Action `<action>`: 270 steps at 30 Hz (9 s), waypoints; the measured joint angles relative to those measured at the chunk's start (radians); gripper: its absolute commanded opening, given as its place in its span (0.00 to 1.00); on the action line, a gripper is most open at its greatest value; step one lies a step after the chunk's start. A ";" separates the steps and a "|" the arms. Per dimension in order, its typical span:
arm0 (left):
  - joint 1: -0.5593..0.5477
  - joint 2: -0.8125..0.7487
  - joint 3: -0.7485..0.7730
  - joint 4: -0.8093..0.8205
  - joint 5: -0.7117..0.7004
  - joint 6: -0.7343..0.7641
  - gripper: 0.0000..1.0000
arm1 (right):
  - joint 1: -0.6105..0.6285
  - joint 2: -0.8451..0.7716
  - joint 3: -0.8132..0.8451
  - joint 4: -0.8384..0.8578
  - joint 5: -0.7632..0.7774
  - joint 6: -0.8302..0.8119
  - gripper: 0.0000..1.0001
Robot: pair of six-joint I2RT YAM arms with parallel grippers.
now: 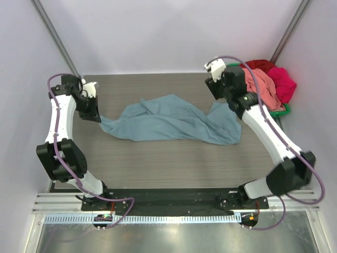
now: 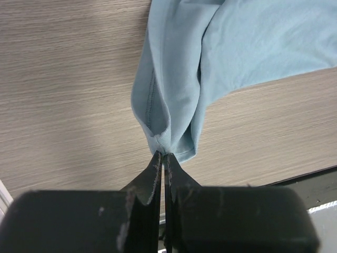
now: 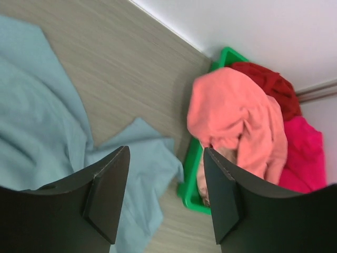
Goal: Fold and stack the t-shirts
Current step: Flatten the tshirt out
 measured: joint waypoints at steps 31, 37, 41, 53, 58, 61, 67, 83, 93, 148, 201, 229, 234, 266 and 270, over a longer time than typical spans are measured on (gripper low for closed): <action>0.188 -0.065 -0.145 0.004 -0.246 0.251 0.00 | -0.184 0.721 0.421 -0.173 0.014 0.111 0.56; 0.200 -0.131 -0.171 0.006 -0.329 0.325 0.00 | -0.207 0.705 0.371 -0.193 0.009 0.130 0.56; 0.201 -0.164 -0.183 0.007 -0.348 0.344 0.00 | -0.217 0.705 0.366 -0.197 0.002 0.148 0.57; 0.201 -0.167 -0.225 -0.002 -0.350 0.335 0.04 | -0.245 0.718 0.368 -0.206 -0.023 0.180 0.57; 0.201 -0.167 -0.239 -0.002 -0.356 0.321 0.03 | -0.251 0.758 0.370 -0.212 -0.024 0.189 0.54; 0.201 -0.167 -0.253 -0.002 -0.363 0.320 0.00 | -0.251 0.793 0.387 -0.218 -0.025 0.195 0.52; 0.202 -0.189 -0.293 0.006 -0.396 0.321 0.00 | -0.256 0.842 0.426 -0.224 -0.036 0.202 0.48; 0.203 -0.233 -0.322 0.002 -0.429 0.317 0.04 | -0.274 0.892 0.499 -0.239 -0.108 0.246 0.43; 0.203 -0.257 -0.328 -0.001 -0.477 0.317 0.63 | -0.293 0.949 0.590 -0.260 -0.191 0.277 0.06; -0.085 0.462 0.542 -0.139 0.043 0.075 0.89 | -0.327 1.002 0.667 -0.263 -0.341 0.356 0.04; -0.312 1.038 0.976 -0.053 0.153 0.024 0.00 | -0.254 0.783 0.718 -0.360 -0.307 0.172 0.01; -0.334 0.054 0.168 0.066 0.146 0.082 0.50 | -0.253 0.370 0.360 -0.214 -0.331 -0.043 0.01; -0.333 0.051 -0.036 0.038 0.111 0.063 0.63 | -0.251 0.375 0.251 -0.229 -0.333 -0.051 0.01; -0.510 0.760 0.626 0.087 -0.031 0.031 0.47 | -0.250 0.444 0.238 -0.219 -0.309 -0.037 0.01; -0.512 0.799 0.626 0.087 -0.062 0.031 0.47 | -0.250 0.455 0.238 -0.218 -0.304 -0.037 0.01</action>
